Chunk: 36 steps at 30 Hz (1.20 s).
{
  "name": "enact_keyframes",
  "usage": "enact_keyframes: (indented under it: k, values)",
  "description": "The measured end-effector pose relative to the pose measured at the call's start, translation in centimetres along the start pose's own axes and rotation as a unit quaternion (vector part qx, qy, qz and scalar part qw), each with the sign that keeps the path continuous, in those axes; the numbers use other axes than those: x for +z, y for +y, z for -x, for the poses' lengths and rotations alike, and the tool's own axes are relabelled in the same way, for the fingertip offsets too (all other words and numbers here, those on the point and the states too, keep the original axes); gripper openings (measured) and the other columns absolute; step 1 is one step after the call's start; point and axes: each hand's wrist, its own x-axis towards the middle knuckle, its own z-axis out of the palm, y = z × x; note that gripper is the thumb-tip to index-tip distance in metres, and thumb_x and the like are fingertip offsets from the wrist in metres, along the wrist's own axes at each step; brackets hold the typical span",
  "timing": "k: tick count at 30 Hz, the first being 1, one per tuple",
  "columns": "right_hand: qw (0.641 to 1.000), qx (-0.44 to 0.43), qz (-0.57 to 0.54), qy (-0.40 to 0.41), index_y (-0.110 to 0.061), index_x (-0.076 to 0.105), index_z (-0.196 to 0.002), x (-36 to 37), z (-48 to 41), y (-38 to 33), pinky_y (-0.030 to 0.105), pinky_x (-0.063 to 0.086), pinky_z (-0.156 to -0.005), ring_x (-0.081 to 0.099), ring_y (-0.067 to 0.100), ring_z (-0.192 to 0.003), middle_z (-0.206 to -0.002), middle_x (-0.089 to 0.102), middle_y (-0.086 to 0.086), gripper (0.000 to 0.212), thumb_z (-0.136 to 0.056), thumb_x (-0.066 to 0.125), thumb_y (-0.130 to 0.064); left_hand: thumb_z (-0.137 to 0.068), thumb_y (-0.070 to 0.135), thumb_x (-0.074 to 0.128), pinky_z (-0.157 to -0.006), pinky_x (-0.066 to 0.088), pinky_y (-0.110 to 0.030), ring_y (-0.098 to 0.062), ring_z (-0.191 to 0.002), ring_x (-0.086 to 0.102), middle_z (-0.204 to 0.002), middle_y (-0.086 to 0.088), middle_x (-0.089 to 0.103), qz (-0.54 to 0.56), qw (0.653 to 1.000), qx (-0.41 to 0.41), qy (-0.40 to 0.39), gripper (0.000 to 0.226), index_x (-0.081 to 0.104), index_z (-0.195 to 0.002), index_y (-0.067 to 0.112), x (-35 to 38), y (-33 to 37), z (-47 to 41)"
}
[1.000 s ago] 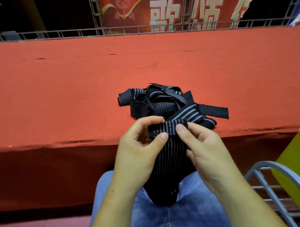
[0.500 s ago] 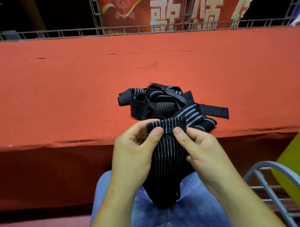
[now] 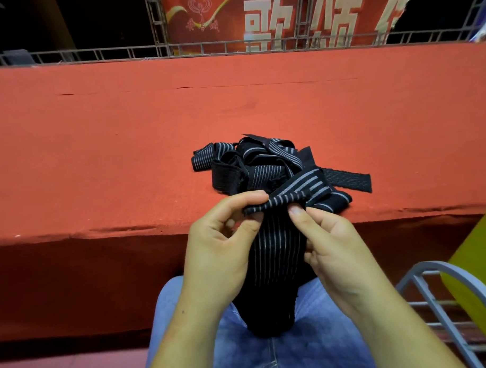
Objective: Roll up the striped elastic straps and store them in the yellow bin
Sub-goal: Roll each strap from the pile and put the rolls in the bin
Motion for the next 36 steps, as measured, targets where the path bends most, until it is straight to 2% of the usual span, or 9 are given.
enact_keyframes:
  k: [5, 9, 13, 18, 20, 22, 26, 31, 36]
  values:
    - [0.999, -0.007, -0.027, -0.031, -0.026, 0.086, -0.095, 0.42, 0.37, -0.65, 0.023, 0.059, -0.075, 0.078, 0.014, -0.093, -0.102, 0.082, 0.009, 0.041, -0.080, 0.062, -0.057, -0.087, -0.021, 0.062, -0.094, 0.048, -0.016, -0.004, -0.110, 0.070, -0.112, 0.009, 0.077, -0.012, 1.000, 0.020, 0.001, 0.055, 0.081, -0.090, 0.031, -0.04, 0.00, -0.17]
    - [1.000, -0.016, -0.022, -0.006, -0.026, 0.085, -0.097, 0.43, 0.27, -0.54, 0.031, 0.058, -0.084, 0.077, 0.018, -0.099, -0.107, 0.081, 0.011, 0.041, -0.079, 0.067, -0.057, -0.085, -0.022, 0.060, -0.090, 0.049, -0.014, -0.005, -0.112, 0.069, -0.117, 0.008, 0.076, -0.006, 1.000, 0.013, -0.017, 0.055, 0.081, -0.088, 0.029, 0.02, -0.09, 0.00]
    - [0.999, -0.017, -0.029, 0.011, -0.022, 0.083, -0.105, 0.30, 0.15, -0.55, 0.033, 0.056, -0.085, 0.077, 0.020, -0.102, -0.110, 0.081, 0.012, 0.031, -0.086, 0.066, -0.040, -0.086, -0.012, 0.064, -0.094, 0.048, -0.014, -0.005, -0.116, 0.067, -0.122, 0.008, 0.075, -0.002, 0.999, 0.004, -0.051, 0.042, 0.081, -0.099, 0.024, -0.14, 0.21, 0.15]
    - [1.000, -0.020, -0.018, 0.016, -0.022, 0.083, -0.105, 0.05, 0.11, -0.49, 0.032, 0.053, -0.088, 0.077, 0.019, -0.105, -0.111, 0.081, 0.008, 0.025, -0.102, 0.059, -0.023, -0.090, 0.014, 0.062, -0.102, 0.052, -0.031, -0.015, -0.116, 0.070, -0.119, 0.001, 0.076, 0.070, 0.996, -0.040, -0.049, 0.035, 0.071, -0.123, 0.022, -0.04, 0.33, 0.19]
    - [1.000, -0.024, -0.011, 0.012, -0.020, 0.083, -0.105, -0.03, 0.09, -0.48, 0.032, 0.053, -0.088, 0.077, 0.019, -0.107, -0.112, 0.081, 0.008, 0.027, -0.104, 0.057, -0.021, -0.092, 0.023, 0.065, -0.099, 0.054, -0.029, -0.013, -0.113, 0.071, -0.116, 0.001, 0.077, 0.065, 0.996, -0.053, -0.038, 0.031, 0.071, -0.123, 0.023, 0.01, 0.38, 0.09]
    - [1.000, -0.027, -0.008, 0.008, -0.020, 0.082, -0.105, 0.00, 0.06, -0.47, 0.032, 0.053, -0.087, 0.077, 0.020, -0.106, -0.111, 0.081, 0.009, 0.024, -0.100, 0.060, -0.027, -0.093, 0.027, 0.073, -0.095, 0.055, -0.025, -0.010, -0.107, 0.073, -0.112, 0.002, 0.079, 0.048, 0.997, -0.059, -0.031, 0.027, 0.073, -0.119, 0.022, 0.07, 0.38, 0.02]
    - [1.000, -0.030, 0.003, 0.006, -0.023, 0.081, -0.107, -0.14, 0.03, -0.19, 0.038, 0.053, -0.090, 0.076, 0.021, -0.109, -0.112, 0.081, 0.009, 0.029, -0.094, 0.060, -0.039, -0.086, 0.028, 0.068, -0.089, 0.054, -0.020, -0.008, -0.103, 0.074, -0.106, 0.003, 0.080, 0.044, 0.997, -0.057, -0.034, 0.032, 0.075, -0.116, 0.017, 0.23, 0.25, 0.04]
    - [0.998, -0.025, 0.052, 0.000, -0.030, 0.078, -0.109, 0.03, 0.03, -0.01, 0.048, 0.054, -0.105, 0.075, 0.017, -0.113, -0.114, 0.080, 0.002, 0.040, -0.090, 0.057, -0.059, -0.084, 0.022, 0.070, -0.083, 0.054, -0.017, -0.004, -0.095, 0.074, -0.100, 0.004, 0.081, 0.057, 0.997, -0.047, -0.036, 0.028, 0.076, -0.111, 0.016, 0.28, 0.35, 0.17]
    - [0.994, -0.057, 0.093, 0.007, -0.023, 0.078, -0.105, 0.05, 0.00, -0.03, 0.035, 0.056, -0.097, 0.075, 0.014, -0.108, -0.109, 0.081, 0.000, 0.046, -0.089, 0.056, -0.059, -0.083, 0.023, 0.071, -0.083, 0.055, -0.019, -0.006, -0.094, 0.075, -0.099, 0.003, 0.081, 0.056, 0.997, -0.044, -0.021, 0.026, 0.077, -0.108, 0.019, 0.19, 0.23, 0.11]
